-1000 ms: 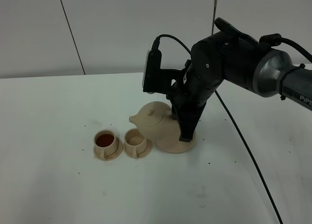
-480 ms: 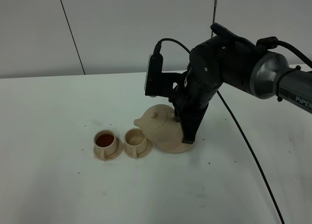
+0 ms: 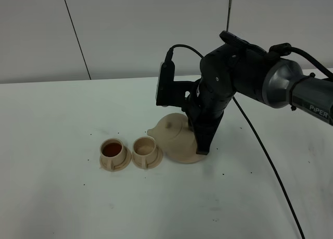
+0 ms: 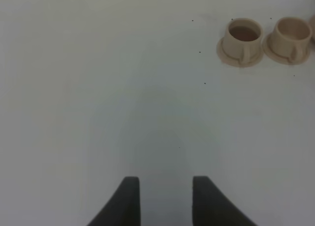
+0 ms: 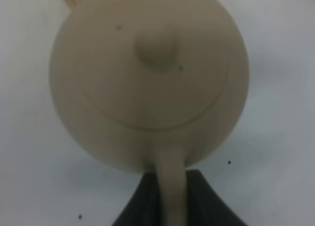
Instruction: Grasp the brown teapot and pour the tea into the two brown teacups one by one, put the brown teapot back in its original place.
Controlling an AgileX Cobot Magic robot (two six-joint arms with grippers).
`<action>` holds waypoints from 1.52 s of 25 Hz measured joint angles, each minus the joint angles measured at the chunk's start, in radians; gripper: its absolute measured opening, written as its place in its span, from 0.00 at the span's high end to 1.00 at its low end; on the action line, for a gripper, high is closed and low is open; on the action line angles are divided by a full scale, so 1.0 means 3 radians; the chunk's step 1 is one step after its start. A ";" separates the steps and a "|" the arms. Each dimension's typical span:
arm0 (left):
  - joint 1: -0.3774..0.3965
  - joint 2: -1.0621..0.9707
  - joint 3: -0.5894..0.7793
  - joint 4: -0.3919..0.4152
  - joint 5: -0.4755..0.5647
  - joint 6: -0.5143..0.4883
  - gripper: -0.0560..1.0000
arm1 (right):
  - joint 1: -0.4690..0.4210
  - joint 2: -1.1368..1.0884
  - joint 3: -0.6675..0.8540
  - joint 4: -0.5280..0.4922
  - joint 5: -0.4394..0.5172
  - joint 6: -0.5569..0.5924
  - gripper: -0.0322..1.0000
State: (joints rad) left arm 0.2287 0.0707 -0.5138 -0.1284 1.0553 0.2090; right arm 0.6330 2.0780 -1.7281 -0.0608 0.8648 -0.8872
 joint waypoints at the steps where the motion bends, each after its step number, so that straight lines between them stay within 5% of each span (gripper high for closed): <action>1: 0.0000 0.0000 0.0000 0.0000 0.0000 0.0000 0.64 | 0.0019 0.0000 0.0000 -0.0080 -0.0013 0.0038 0.88; 17: 0.0000 0.0000 0.0000 0.0000 0.0000 0.0000 0.64 | 0.0341 0.0000 0.0000 -0.1013 -0.0083 0.0750 0.88; 38: 0.0000 0.0000 0.0000 0.0000 0.0000 0.0000 0.64 | 0.0507 0.0000 0.0000 -0.1396 0.0130 0.0981 0.88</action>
State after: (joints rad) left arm 0.2287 0.0707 -0.5138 -0.1284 1.0553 0.2090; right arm 0.7851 2.0780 -1.7281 -0.4798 0.9038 -0.5928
